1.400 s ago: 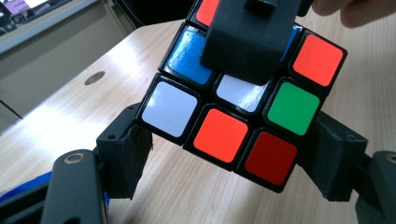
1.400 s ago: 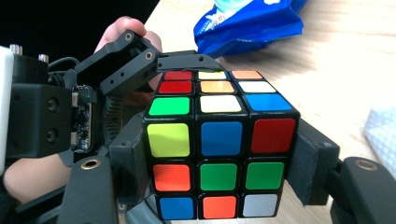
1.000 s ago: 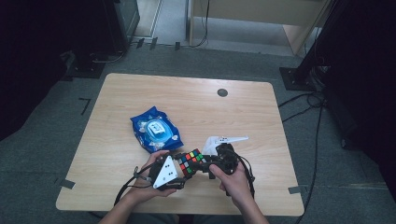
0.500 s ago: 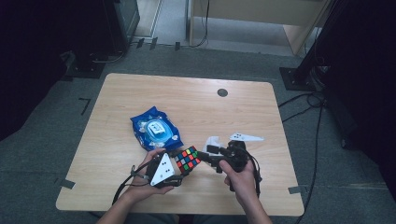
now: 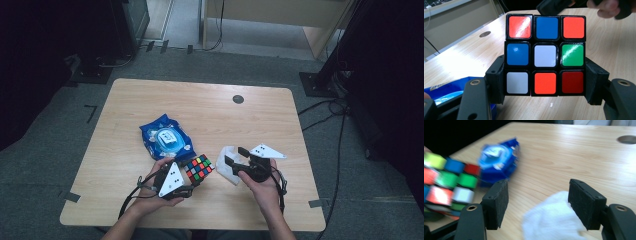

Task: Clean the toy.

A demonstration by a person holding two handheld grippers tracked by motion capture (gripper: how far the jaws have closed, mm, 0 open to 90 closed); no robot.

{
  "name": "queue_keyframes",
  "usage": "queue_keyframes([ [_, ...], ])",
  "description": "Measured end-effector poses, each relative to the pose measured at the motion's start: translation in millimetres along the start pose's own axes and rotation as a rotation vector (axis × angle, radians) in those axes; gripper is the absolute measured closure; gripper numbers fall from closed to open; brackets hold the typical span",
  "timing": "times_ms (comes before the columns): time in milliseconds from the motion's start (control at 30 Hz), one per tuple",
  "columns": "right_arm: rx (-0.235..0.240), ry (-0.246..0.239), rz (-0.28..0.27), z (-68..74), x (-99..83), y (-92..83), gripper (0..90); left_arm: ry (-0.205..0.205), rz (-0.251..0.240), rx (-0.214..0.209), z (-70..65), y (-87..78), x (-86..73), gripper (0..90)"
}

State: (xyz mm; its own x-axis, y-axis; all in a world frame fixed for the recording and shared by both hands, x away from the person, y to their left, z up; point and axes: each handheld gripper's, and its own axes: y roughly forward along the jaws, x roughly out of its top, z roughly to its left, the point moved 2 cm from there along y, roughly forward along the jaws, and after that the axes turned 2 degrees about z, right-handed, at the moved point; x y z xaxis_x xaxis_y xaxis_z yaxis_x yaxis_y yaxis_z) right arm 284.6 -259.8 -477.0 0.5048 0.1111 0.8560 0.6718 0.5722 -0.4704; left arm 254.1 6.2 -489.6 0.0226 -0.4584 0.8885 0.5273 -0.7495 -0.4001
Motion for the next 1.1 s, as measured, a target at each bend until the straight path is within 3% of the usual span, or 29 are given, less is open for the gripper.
queue_keyframes([
  [167, -0.048, -0.093, 0.038, -2.0, -10.1, 9.9, 34.7, -0.004, -0.001, 0.000, 0.9, -0.7, 0.1, 34.2],
  [333, -0.060, -0.132, 0.082, -2.4, -17.9, 17.9, 39.4, -0.004, -0.002, -0.002, 0.6, -0.9, 0.5, 34.1],
  [800, -0.045, -0.143, 0.208, -3.7, -33.2, 32.3, 43.9, -0.010, 0.001, -0.006, 0.7, -0.7, 0.5, 34.1],
  [1000, -0.040, -0.135, 0.253, -2.6, -36.0, 35.4, 56.7, -0.008, -0.003, -0.015, -0.1, -0.8, 1.1, 34.2],
  [1100, -0.036, -0.108, 0.270, -3.2, -37.3, 36.8, 63.7, -0.006, -0.002, -0.017, -0.3, -0.8, 1.3, 34.2],
])
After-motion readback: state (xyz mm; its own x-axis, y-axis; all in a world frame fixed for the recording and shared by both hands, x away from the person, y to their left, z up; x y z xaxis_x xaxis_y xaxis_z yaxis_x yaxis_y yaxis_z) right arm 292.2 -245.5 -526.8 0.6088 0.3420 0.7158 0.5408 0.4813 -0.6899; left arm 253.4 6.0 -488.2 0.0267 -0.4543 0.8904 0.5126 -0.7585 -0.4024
